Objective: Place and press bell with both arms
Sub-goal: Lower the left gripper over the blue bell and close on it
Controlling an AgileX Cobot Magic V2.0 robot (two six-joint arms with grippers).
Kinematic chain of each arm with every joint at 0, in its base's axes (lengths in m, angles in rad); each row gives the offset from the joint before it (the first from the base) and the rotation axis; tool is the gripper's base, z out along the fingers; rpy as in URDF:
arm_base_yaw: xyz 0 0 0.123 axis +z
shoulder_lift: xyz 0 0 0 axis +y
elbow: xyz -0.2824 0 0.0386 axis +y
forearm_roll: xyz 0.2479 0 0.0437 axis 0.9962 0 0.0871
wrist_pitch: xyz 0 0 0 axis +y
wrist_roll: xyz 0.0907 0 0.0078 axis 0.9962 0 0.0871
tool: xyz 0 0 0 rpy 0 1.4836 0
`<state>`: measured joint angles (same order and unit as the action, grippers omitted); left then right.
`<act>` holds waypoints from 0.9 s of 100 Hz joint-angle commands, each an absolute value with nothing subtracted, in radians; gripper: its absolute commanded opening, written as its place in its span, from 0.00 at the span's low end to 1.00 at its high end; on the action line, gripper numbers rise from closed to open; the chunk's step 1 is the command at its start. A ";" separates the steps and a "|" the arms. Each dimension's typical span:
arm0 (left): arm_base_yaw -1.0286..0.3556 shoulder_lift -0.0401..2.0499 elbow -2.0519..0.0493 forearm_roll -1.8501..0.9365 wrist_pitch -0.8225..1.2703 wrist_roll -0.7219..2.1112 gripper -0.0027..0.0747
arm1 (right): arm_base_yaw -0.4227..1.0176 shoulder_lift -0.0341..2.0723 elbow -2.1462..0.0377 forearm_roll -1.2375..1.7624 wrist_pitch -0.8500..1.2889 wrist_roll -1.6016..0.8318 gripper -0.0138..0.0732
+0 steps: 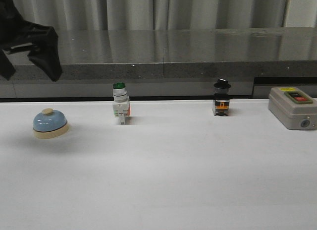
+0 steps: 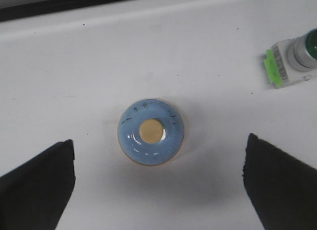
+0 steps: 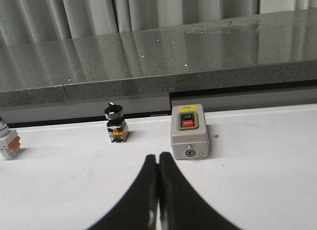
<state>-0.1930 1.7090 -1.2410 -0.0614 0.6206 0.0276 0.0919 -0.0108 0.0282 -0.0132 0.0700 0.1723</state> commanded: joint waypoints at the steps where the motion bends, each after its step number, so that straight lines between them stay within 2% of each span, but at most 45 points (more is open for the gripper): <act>1: -0.200 1.720 -1.296 -0.065 0.577 0.027 0.88 | 0.088 -0.031 0.009 -0.012 -0.010 0.165 0.08; 90: -0.200 1.958 -1.333 -0.065 0.528 0.027 0.88 | 0.088 -0.031 0.009 -0.012 -0.010 0.165 0.08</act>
<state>-0.1930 1.9899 -1.3053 -0.0596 0.5640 0.0276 0.0919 -0.0108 0.0282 -0.0132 0.0700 0.1723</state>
